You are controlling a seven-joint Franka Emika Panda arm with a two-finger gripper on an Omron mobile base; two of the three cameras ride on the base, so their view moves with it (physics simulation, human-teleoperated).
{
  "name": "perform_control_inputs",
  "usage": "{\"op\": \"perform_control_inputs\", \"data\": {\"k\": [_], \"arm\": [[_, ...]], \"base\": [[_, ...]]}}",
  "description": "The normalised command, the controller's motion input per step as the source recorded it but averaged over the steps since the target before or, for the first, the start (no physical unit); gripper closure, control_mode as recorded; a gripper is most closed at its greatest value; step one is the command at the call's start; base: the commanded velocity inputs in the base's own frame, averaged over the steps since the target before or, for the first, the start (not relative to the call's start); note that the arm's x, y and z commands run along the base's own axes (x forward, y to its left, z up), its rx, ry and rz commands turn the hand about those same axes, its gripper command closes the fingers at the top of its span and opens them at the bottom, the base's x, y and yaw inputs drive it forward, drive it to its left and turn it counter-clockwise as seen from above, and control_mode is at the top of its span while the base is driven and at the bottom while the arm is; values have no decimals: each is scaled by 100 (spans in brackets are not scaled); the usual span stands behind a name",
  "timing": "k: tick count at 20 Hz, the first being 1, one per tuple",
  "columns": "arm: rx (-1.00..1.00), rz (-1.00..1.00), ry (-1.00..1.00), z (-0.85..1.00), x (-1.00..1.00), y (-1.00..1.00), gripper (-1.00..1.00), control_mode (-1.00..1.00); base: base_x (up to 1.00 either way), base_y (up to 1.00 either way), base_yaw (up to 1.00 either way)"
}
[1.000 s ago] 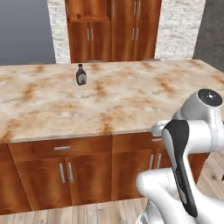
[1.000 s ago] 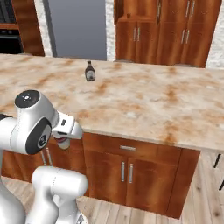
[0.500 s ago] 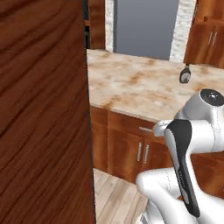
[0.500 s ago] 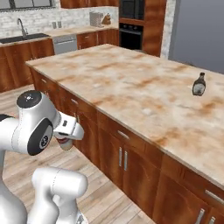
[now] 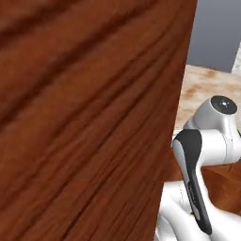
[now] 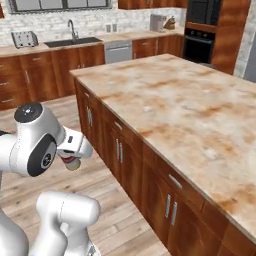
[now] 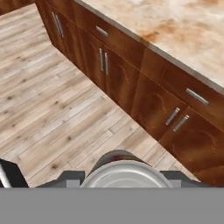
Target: Restock the canned food cabinet by taking the new fresh canned food from the counter and placing it in the cabinet. Then, take the old canned food from the cabinet and place it on the counter.
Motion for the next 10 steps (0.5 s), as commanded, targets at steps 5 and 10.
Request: {"op": "perform_control_inputs", "data": {"k": [5, 10], "arm": [[0, 0, 0, 0, 0, 0, 100, 100], [0, 0, 0, 0, 0, 0, 100, 100]], "base": [[100, 9, 19], [100, 96, 17]]}}
